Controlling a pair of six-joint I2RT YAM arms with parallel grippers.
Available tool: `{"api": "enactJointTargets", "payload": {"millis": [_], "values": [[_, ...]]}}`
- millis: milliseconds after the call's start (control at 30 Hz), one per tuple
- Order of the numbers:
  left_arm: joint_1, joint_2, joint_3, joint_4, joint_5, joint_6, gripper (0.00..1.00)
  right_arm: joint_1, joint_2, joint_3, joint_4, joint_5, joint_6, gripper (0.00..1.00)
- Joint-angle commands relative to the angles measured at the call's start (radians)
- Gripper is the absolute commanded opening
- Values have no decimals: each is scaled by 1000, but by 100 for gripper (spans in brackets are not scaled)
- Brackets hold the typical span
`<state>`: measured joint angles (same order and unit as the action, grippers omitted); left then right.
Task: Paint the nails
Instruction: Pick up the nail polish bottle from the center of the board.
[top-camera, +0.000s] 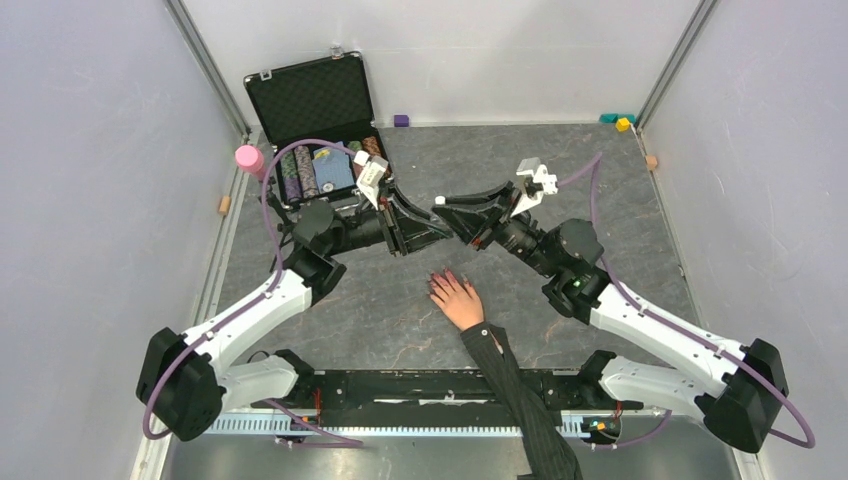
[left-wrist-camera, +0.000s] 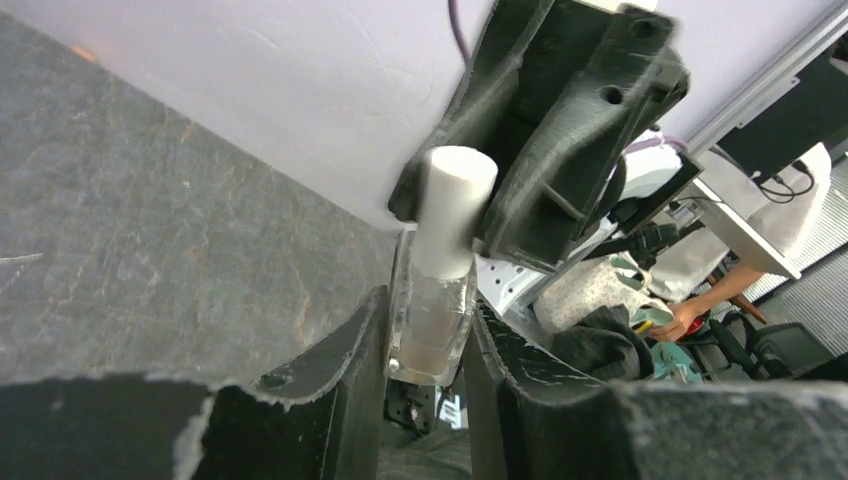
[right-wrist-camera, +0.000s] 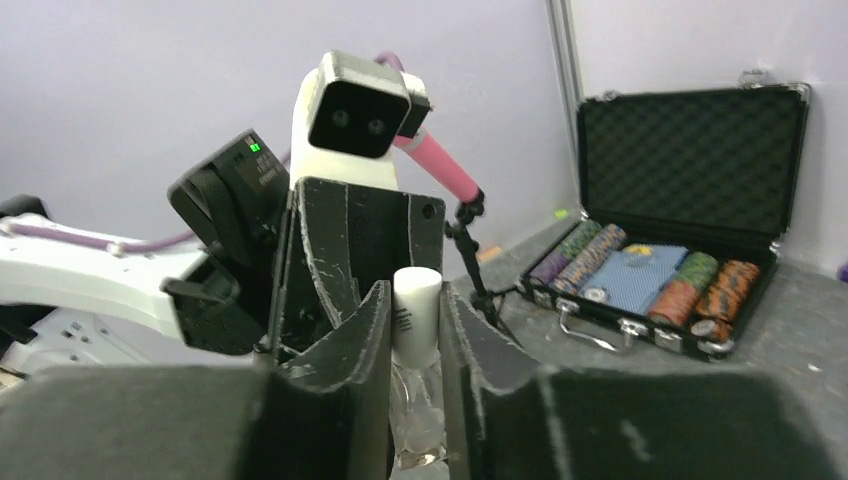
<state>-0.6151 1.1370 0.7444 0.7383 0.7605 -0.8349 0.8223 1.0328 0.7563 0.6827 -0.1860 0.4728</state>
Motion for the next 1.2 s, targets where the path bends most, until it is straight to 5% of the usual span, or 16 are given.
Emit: {"api": "enactJointTargets", "payload": {"millis": [0, 100, 167, 300, 433, 700, 1167], "values": [[-15, -55, 88, -305, -14, 188, 2, -2, -5, 109, -248, 30, -129, 49], [-15, -78, 137, -545, -80, 347, 2, -2, -14, 151, -371, 106, -179, 89], [-15, -91, 156, -638, -162, 418, 2, -2, -26, 147, -398, 160, -178, 98], [-14, -115, 150, -708, -327, 436, 2, -3, -48, 94, -357, 207, -128, 98], [-15, -154, 134, -767, -375, 452, 2, -2, -59, 28, -288, 222, -67, 98], [-14, -144, 161, -854, -411, 473, 2, -2, -13, 115, -407, 222, -43, 95], [-14, -118, 163, -854, -368, 477, 2, 0, 89, 195, -422, 169, -15, 65]]}}
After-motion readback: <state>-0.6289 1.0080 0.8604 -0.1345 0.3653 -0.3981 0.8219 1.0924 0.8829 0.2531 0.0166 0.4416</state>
